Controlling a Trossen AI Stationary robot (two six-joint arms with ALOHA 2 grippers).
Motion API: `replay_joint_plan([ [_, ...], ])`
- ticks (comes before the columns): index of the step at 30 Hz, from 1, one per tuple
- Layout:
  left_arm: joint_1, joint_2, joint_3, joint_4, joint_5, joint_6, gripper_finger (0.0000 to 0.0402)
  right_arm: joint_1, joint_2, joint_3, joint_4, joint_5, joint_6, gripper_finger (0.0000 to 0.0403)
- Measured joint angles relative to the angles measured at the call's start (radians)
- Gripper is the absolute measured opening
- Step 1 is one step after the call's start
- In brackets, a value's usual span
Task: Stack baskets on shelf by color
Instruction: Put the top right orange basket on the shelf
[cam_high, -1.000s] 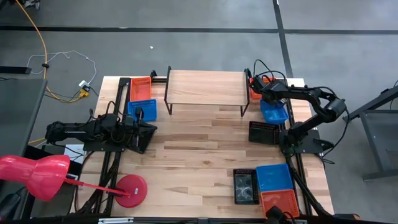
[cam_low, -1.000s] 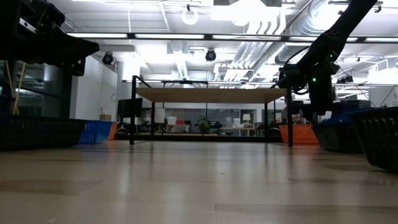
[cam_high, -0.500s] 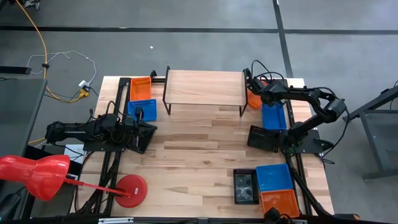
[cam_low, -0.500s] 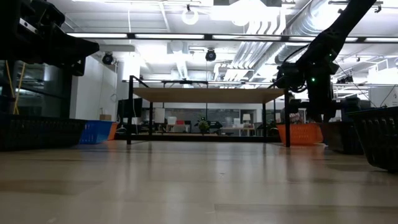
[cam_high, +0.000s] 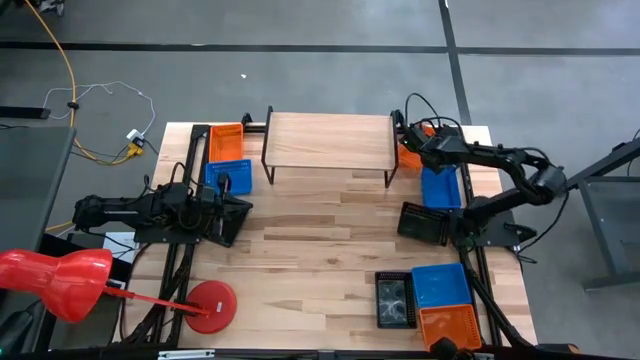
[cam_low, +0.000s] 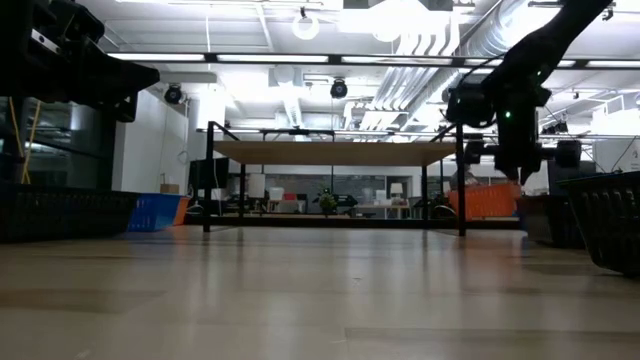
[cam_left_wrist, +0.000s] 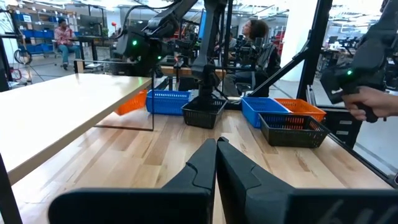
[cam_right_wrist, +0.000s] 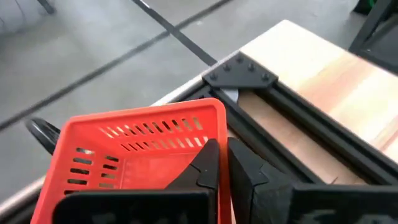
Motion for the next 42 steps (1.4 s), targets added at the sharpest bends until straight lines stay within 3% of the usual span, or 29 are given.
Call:
replay_joint_plan([
  [10,0.000,0.000,0.000,0.000,0.000,0.000,0.0001,0.017,-0.252,0.000,-0.009,0.121,-0.050,0.0002],
  [16,0.000,0.000,0.000,0.000,0.000,0.000,0.0001,0.081,-0.471,0.000,0.226,0.218,-0.393,0.0002],
  [19,0.000,0.000,0.000,0.000,0.000,0.000,0.0001,0.109,-0.559,0.000,0.437,0.170,-0.656,0.0002],
  [23,0.000,0.000,0.000,0.000,0.000,0.000,0.0001,0.142,-0.616,0.003,0.664,-0.052,-0.903,0.0001],
  [25,0.000,0.000,0.000,0.000,0.000,0.000,0.0001,0.154,-0.613,0.036,0.646,-0.149,-0.920,0.0001],
  [28,0.000,0.000,0.000,0.000,0.000,0.000,0.0001,0.163,-0.562,0.141,0.453,-0.235,-0.870,0.0000],
  [32,0.000,0.000,0.000,0.000,0.000,0.000,0.0001,0.183,-0.424,0.319,0.178,-0.332,-0.813,0.0000],
  [36,0.000,0.000,0.000,0.000,0.000,0.000,0.0001,0.201,-0.286,0.483,0.017,-0.395,-0.757,0.0000],
  [42,0.000,0.000,0.000,0.000,0.000,0.000,0.0001,0.200,-0.142,0.568,-0.031,-0.442,-0.681,0.0000],
])
